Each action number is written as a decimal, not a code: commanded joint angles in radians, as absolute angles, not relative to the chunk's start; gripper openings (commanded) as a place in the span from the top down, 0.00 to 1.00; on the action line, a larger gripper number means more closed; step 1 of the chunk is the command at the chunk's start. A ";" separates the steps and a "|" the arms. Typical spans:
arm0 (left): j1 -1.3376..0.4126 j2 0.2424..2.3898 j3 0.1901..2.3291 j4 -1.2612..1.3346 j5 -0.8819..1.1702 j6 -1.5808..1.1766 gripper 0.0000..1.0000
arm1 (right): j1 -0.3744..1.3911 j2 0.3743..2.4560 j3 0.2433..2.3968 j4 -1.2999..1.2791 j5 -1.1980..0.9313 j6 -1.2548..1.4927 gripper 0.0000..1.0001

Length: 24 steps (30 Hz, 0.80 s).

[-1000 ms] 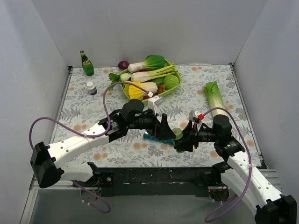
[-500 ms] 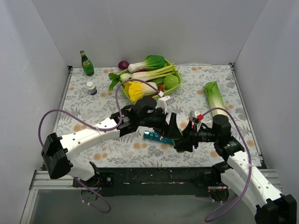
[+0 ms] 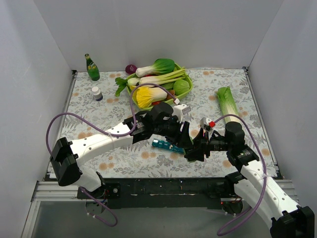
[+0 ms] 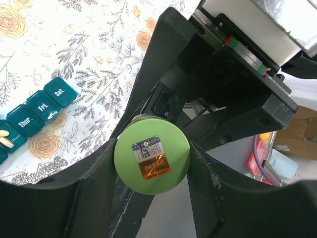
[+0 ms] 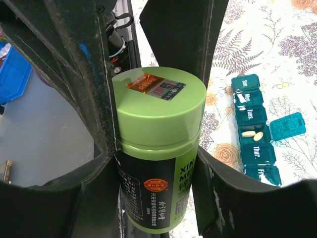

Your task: Sort the pills into containers

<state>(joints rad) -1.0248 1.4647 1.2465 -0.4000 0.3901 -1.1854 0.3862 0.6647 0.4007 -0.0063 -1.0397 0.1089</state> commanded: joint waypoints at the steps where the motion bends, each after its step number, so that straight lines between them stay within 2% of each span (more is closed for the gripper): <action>1: -1.026 1.431 1.270 -0.428 0.417 -1.170 1.00 | 0.383 0.647 0.433 0.032 -1.031 0.109 0.63; 3: -1.025 1.419 1.256 -0.431 0.417 -1.169 1.00 | 0.383 0.647 0.430 0.034 -1.028 0.109 0.45; 4: -1.025 1.407 1.252 -0.434 0.414 -1.167 1.00 | 0.382 0.644 0.430 0.035 -1.025 0.109 0.30; 7: -1.009 1.379 1.227 -0.439 0.402 -1.175 1.00 | 0.383 0.646 0.430 0.031 -1.022 0.095 0.13; 13: -0.913 1.258 1.126 -0.457 0.368 -1.210 1.00 | 0.385 0.650 0.449 -0.057 -1.017 -0.009 0.07; 18: -0.824 1.137 1.057 -0.570 0.177 -1.184 1.00 | 0.385 0.678 0.534 -0.218 -0.956 -0.221 0.06; 24: -0.519 1.065 0.971 -0.641 -0.072 -1.123 1.00 | 0.380 0.764 0.635 -0.345 -0.827 -0.402 0.05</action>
